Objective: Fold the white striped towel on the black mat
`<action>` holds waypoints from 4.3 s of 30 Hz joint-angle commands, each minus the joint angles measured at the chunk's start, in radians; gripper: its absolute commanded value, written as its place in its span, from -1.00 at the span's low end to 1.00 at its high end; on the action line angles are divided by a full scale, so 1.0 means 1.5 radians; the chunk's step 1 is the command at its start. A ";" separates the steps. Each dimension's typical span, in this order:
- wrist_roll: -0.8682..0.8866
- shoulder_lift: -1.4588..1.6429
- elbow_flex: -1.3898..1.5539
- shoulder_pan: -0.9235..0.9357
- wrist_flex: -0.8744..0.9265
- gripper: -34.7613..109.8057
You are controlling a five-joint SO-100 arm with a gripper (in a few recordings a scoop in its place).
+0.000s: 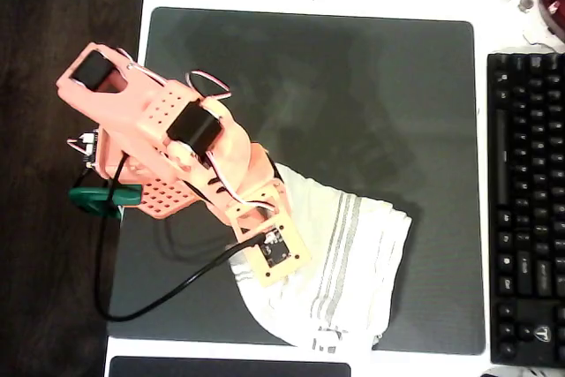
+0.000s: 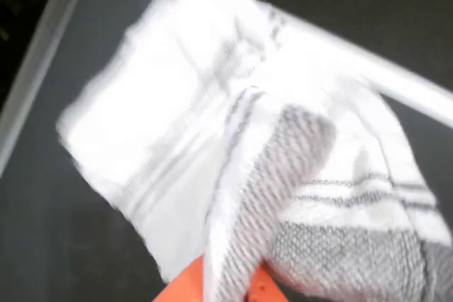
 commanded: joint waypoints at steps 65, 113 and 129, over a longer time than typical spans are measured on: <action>-0.167 -0.223 0.048 -0.121 -0.386 -0.41; -0.148 -0.167 0.018 -0.137 -0.419 -0.32; -0.119 -0.615 -0.102 -0.214 -0.603 -0.35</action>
